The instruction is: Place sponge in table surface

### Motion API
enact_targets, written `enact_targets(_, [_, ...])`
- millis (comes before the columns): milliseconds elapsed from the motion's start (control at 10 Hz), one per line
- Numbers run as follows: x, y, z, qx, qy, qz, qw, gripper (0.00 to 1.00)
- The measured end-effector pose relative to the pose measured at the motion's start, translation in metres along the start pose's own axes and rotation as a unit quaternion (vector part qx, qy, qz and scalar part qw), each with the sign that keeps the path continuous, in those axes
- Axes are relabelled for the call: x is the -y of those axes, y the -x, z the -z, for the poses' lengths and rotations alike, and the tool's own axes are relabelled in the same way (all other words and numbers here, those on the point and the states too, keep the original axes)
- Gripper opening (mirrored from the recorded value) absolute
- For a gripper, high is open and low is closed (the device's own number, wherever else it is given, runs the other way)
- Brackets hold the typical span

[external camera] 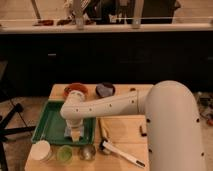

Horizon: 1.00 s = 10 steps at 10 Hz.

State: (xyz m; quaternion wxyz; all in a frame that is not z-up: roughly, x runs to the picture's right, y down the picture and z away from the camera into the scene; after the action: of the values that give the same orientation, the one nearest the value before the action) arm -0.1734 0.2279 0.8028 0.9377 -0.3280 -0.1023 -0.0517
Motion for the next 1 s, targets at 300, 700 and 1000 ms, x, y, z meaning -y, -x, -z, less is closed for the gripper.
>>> enact_targets(300, [0.0,-0.002,-0.009,-0.003,0.011,0.0,0.9999,0.73])
enact_targets(700, [0.001,-0.006,-0.012,-0.004,0.013,0.001,0.9999,0.34])
enact_targets(1000, [0.004,-0.014,-0.008,-0.005,0.005,-0.006,1.0,0.06])
